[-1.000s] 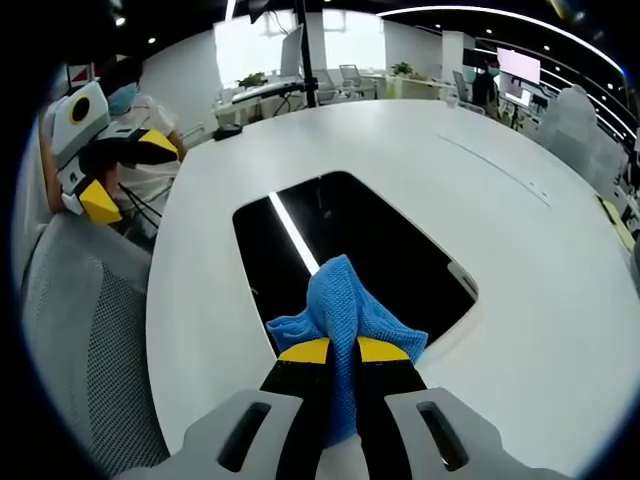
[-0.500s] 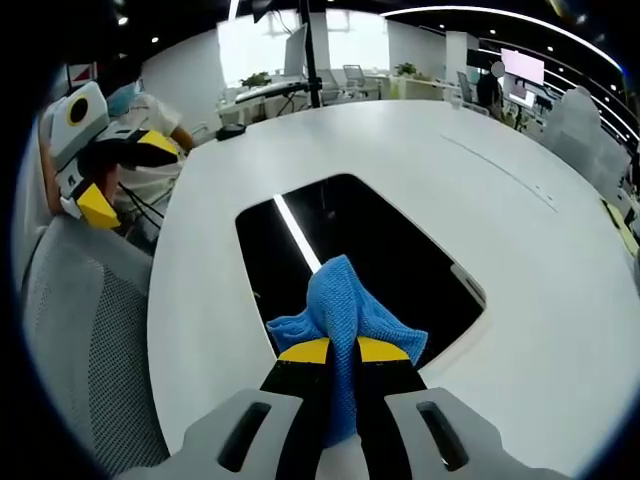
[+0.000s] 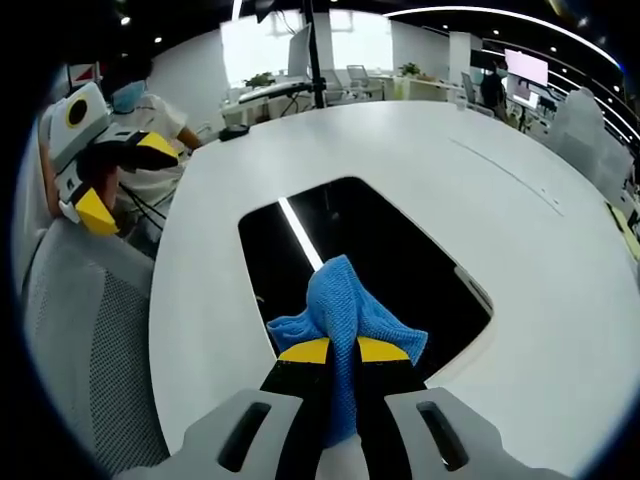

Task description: Wipe the mirror surface with the cleaning cloth until all visible marks leave the cleaned area.

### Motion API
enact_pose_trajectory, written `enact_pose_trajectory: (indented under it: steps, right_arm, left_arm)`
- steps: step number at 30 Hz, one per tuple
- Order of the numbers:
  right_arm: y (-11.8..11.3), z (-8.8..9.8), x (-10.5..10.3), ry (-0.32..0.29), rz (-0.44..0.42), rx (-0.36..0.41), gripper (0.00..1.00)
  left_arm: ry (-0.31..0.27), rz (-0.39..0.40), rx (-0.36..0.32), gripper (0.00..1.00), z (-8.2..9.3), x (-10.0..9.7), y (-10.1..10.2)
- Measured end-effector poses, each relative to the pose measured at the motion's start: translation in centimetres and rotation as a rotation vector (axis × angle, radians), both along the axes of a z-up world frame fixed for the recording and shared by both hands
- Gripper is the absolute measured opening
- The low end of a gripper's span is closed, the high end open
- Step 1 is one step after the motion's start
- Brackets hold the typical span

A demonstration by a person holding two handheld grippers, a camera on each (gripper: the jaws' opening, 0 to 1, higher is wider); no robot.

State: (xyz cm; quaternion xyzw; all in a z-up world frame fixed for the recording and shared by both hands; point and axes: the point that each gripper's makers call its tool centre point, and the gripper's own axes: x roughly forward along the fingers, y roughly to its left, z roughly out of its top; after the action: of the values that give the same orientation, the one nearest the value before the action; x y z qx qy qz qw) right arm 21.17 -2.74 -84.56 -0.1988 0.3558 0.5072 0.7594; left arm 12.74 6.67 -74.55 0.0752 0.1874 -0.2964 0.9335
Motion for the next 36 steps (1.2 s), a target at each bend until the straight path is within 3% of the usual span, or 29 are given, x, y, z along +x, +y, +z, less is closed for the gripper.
enact_pose_trajectory:
  steps: [36]
  right_arm:
    - [1.01, 0.00, 0.03, 0.002, 0.013, 0.010, 0.03]
  left_arm:
    - [0.001, 0.003, 0.001, 0.38, -0.03, -0.02, 0.06]
